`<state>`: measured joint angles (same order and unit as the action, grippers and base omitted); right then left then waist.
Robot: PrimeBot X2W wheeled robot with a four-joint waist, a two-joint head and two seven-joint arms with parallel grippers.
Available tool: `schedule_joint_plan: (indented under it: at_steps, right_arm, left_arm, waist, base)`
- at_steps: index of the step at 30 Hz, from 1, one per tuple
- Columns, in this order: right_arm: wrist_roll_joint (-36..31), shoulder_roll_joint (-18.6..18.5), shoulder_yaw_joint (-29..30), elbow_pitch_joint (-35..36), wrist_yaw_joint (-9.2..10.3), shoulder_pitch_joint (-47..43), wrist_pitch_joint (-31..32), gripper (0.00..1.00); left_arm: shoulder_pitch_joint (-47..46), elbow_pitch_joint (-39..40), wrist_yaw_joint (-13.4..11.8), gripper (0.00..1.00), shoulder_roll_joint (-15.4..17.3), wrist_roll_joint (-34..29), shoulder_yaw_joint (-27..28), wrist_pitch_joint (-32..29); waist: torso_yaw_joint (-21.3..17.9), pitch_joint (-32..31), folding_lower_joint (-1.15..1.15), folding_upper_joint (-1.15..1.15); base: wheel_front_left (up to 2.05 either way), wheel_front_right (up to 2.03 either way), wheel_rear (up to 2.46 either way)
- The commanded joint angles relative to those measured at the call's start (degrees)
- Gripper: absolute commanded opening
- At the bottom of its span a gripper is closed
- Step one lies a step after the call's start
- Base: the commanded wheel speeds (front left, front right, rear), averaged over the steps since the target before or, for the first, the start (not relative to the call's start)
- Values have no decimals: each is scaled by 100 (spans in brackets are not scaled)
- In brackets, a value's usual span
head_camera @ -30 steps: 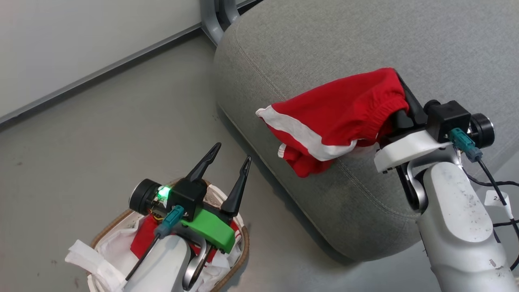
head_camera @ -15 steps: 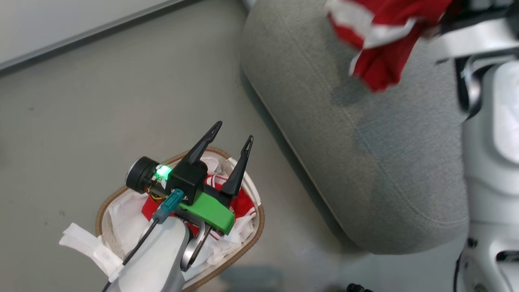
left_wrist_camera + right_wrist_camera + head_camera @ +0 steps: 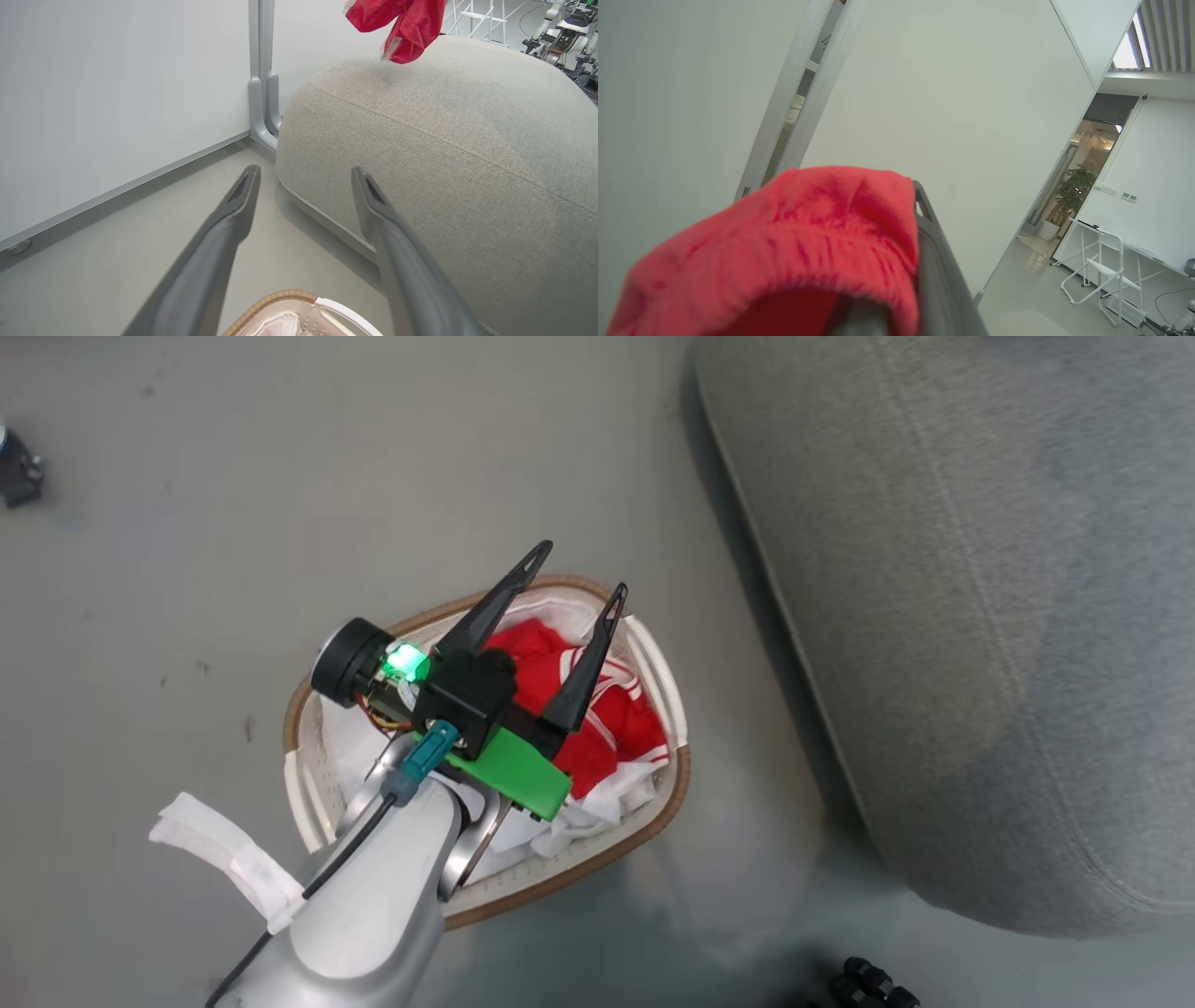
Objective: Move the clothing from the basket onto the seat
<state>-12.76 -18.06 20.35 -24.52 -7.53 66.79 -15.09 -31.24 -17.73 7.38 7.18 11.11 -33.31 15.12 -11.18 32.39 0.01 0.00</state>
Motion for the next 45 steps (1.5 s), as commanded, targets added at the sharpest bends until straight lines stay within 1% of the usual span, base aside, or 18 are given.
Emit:
schedule_joint_plan:
  at_steps: [1, 4, 7, 12, 17, 18, 19, 20, 21, 22, 23, 27, 30, 38, 42, 45]
  right_arm:
    - [-48, -129, 149, -112, 8, 70, -12, 0]
    - [-193, -319, 521, -356, 8, 3, -12, 0]
    - [-307, -377, 763, -602, 8, -228, -12, 0]
    - [-431, -181, 1142, -953, 8, -630, -12, 0]
    - [-548, 3, 1344, -1091, 8, -1025, -12, 0]
    - [-572, 35, 1372, -1069, 8, -1116, -12, 7]
    - [-585, 58, 1398, -1057, 8, -1188, -12, 16]
    - [-603, 88, 1421, -1032, 8, -1268, -12, 34]
    - [-612, 115, 1434, -1023, 8, -1332, -12, 47]
    - [-614, 139, 1434, -1012, 8, -1406, -12, 80]
    - [-613, 155, 1428, -997, 8, -1468, -12, 100]
    - [-561, 220, 1362, -910, 8, -1785, -12, 100]
    - [-518, 357, 1278, -772, 8, -2103, -12, 100]
    - [-290, 577, 865, -667, 8, -2892, -12, 100]
    - [-208, 608, 610, -648, 8, -3122, -12, 100]
    - [-144, 565, 409, -636, 8, -3229, -12, 100]
  left_arm:
    - [-128, 25, 14, 100, -20, -7, 14, 5]
    - [-183, 43, 15, 100, -24, -30, 21, 5]
    - [-189, 47, 14, 100, -16, -42, 43, 5]
    - [-159, 14, 14, 100, -26, -50, 73, 5]
    - [-140, -21, 15, 100, -61, -50, 80, 5]
    - [-128, -27, 15, 100, -68, -47, 83, 5]
    - [-117, -38, 15, 100, -69, -43, 86, 5]
    - [-104, -47, 15, 100, -69, -35, 93, 5]
    - [-94, -46, 15, 100, -72, -29, 99, 5]
    - [-73, -49, 15, 100, -77, -19, 107, 5]
    - [-54, -49, 15, 100, -81, -9, 116, 5]
    - [55, -52, 15, 100, -103, 44, 165, 5]
    - [131, -69, 15, 100, -126, 76, 225, 5]
    - [444, -101, 14, 100, -166, 153, 518, 4]
    - [648, -80, 2, 100, -198, 206, 734, 5]
    - [823, -70, -9, 100, -227, 235, 908, 5]
  waist:
    - [541, 550, -1, 0]
    - [646, 676, -1, 0]
    - [690, 773, -1, 0]
    - [692, 848, -1, 0]
    - [691, 812, -1, 0]
    - [687, 784, -1, 0]
    - [683, 756, -1, 0]
    - [680, 721, -1, 0]
    - [676, 687, -1, 0]
    - [673, 642, -1, 0]
    - [670, 600, -1, 0]
    - [642, 396, -1, 0]
    - [615, 191, -1, 0]
    - [556, -470, -1, 0]
    - [574, -890, -1, 0]
    - [637, -1231, -1, 0]
  base:
    - [0, 0, 0]
    - [0, 0, 0]
    - [0, 0, 0]
    - [0, 0, 0]
    - [0, 0, 0]
    - [0, 0, 0]
    - [0, 0, 0]
    - [0, 0, 0]
    - [0, 0, 0]
    - [0, 0, 0]
    - [0, 0, 0]
    - [0, 0, 0]
    - [0, 0, 0]
    - [0, 0, 0]
    - [0, 0, 0]
    - [0, 0, 0]
